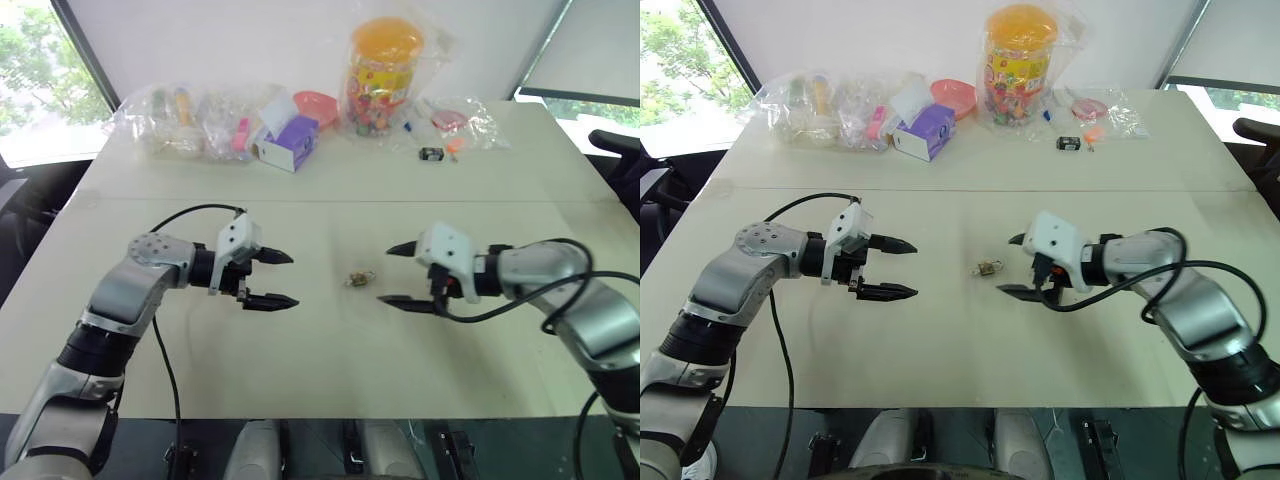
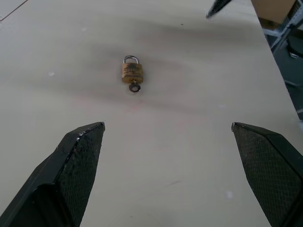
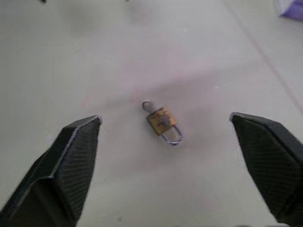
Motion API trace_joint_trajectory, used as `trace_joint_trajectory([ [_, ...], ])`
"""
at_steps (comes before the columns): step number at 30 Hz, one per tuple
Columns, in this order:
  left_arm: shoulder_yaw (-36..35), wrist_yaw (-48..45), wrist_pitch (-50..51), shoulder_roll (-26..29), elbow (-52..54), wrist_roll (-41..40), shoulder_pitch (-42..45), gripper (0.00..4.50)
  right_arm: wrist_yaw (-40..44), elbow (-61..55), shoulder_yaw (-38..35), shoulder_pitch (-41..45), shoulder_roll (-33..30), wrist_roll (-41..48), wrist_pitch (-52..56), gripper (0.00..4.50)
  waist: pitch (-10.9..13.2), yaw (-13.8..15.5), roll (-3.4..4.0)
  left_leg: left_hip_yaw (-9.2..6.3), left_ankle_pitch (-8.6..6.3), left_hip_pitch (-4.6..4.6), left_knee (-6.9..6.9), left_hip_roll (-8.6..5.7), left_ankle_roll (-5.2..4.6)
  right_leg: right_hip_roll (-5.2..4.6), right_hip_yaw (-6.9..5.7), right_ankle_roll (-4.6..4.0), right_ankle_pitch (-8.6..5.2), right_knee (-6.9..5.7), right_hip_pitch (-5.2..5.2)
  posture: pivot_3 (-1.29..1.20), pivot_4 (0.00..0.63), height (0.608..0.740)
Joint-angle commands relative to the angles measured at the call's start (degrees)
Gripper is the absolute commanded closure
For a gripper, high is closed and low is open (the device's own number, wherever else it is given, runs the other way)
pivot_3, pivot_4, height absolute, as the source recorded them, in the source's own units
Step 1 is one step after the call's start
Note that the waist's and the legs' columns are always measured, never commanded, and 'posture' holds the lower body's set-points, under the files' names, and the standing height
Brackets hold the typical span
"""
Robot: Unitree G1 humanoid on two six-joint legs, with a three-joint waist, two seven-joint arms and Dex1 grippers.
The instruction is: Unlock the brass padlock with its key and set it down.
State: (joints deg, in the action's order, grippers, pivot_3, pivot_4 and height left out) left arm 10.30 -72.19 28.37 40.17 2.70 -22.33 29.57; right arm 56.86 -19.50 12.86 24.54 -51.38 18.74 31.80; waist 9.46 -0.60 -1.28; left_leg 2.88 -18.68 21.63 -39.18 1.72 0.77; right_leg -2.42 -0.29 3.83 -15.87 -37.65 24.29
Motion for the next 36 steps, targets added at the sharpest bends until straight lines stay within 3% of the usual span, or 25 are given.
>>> trace_joint_trajectory([
  [1,-0.40,-0.25,-1.03,0.03,1.14,0.23,1.00,0.00,4.07,8.01,5.19,4.94,3.57,-4.55,-5.06,0.05,0.00,-0.16,0.00,0.03,0.00,0.00,-0.01,0.00,0.00,-0.01,0.00,0.00,0.00,0.00,0.00,0.00,0.150,0.740],
  [6,-1.04,0.03,-1.22,0.30,1.26,0.42,0.95,0.00,5.43,20.21,9.99,10.15,8.96,-12.13,-14.28,0.05,0.01,-0.12,0.01,0.05,0.00,-0.03,-0.03,0.01,0.01,-0.02,0.00,0.01,0.00,-0.12,0.04,0.00,0.150,0.740],
  [18,-2.43,1.53,0.14,2.21,5.00,-0.37,-1.82,0.00,8.81,44.78,10.41,16.99,20.03,-15.89,-21.36,0.05,0.00,-0.39,0.02,0.10,0.02,-0.13,-0.05,0.03,0.04,-0.15,0.01,0.00,0.01,-0.26,0.03,0.00,0.150,0.740],
  [22,-2.77,1.90,0.70,2.39,5.38,-0.70,-1.82,0.00,10.43,45.70,10.73,15.27,19.70,-17.17,-22.39,1.33,-0.01,-0.33,0.03,0.10,0.06,-0.19,-0.05,0.05,0.11,-0.14,0.01,-0.01,0.01,-0.36,0.02,0.00,0.150,0.740],
  [27,-2.86,1.77,1.27,2.67,5.26,-0.98,-1.66,0.00,11.74,40.79,10.41,10.73,17.84,-17.26,-20.94,3.76,-0.06,-0.19,0.06,0.08,0.07,-0.24,-0.06,0.04,0.11,-0.16,0.01,-0.01,0.01,-0.37,-0.06,0.00,0.150,0.740],
  [31,-3.20,1.36,2.89,2.60,4.48,-2.39,-1.08,0.00,11.10,32.72,10.08,7.09,16.36,-17.67,-20.13,3.78,-0.07,0.18,0.06,0.06,0.06,-0.22,-0.07,0.00,0.11,-0.20,0.00,-0.01,0.01,-0.36,-0.06,0.00,0.150,0.740],
  [36,-4.60,1.92,6.66,0.48,1.62,-5.46,1.94,0.00,0.22,21.21,8.08,4.48,14.96,-25.94,-30.74,3.78,-0.06,0.05,0.06,0.02,0.05,-0.17,-0.07,-0.01,0.10,-0.18,0.00,-0.01,0.01,-0.33,-0.05,0.00,0.150,0.740],
])
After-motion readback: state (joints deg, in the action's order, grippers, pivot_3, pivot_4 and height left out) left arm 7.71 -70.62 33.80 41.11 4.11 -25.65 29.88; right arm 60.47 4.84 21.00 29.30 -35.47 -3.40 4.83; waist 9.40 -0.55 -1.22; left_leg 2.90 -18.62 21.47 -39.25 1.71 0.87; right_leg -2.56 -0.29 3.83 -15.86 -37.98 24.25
